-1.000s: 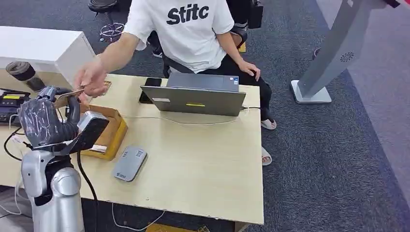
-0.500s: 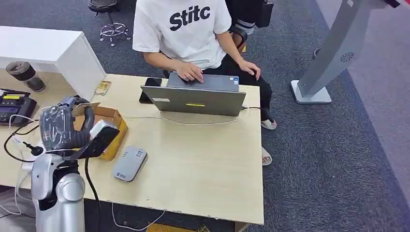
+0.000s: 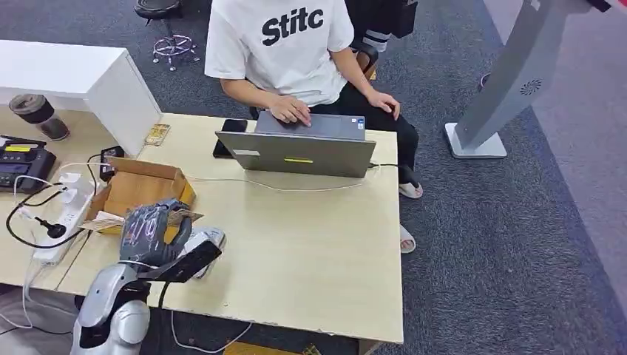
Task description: Pass the card to the sensor for recognition and then transmit it.
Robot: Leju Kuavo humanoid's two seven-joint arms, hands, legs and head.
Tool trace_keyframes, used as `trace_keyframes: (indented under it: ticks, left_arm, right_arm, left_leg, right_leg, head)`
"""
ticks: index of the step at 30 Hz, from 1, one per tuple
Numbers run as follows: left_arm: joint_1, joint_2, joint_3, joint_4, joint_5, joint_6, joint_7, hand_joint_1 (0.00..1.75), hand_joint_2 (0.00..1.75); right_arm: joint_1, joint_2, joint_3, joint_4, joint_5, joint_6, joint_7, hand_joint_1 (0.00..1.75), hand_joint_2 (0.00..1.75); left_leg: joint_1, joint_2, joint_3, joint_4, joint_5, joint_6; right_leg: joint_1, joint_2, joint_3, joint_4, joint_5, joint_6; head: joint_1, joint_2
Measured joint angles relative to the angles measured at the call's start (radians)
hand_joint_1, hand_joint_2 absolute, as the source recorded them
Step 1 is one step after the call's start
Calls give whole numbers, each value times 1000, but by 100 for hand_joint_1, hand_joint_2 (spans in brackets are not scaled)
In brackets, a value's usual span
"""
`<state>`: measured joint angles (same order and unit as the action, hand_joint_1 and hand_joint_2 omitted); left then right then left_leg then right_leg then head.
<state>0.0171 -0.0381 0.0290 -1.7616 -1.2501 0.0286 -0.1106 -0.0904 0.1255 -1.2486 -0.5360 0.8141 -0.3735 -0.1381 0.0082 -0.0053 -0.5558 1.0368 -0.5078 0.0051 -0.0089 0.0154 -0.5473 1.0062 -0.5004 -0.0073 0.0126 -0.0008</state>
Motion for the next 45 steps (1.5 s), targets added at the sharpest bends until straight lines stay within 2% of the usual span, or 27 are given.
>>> trace_keyframes:
  ticks: [8,17,24,35,45]
  left_arm:
    - [64,43,-54,43,-84,-2,63,175,175]
    - [118,90,-62,100,-116,-18,99,175,175]
    - [125,97,-61,132,-129,-15,105,175,175]
    - [108,92,-61,182,-206,29,121,175,175]
    - [106,90,-61,198,-212,32,121,175,175]
  right_arm:
    - [3,11,0,-3,17,-2,8,0,175]
    - [5,16,-1,-3,34,-5,24,0,175]
    - [5,16,-1,-3,35,-5,27,0,175]
    - [4,16,-3,6,54,-24,22,0,175]
    - [4,16,-3,9,54,-24,22,0,175]
  left_leg:
    - [0,0,0,0,0,0]
    - [0,0,0,0,0,0]
    - [0,0,0,0,0,0]
    - [0,0,0,0,0,0]
    - [0,0,0,0,0,0]
  right_leg:
    - [0,0,0,0,0,0]
    - [0,0,0,0,0,0]
    - [0,-1,0,0,0,0]
    - [0,-1,1,0,0,0]
    - [0,-1,0,0,0,0]
  head:
    - [0,0]
    - [0,0]
    - [0,0]
    - [0,0]
    - [0,0]
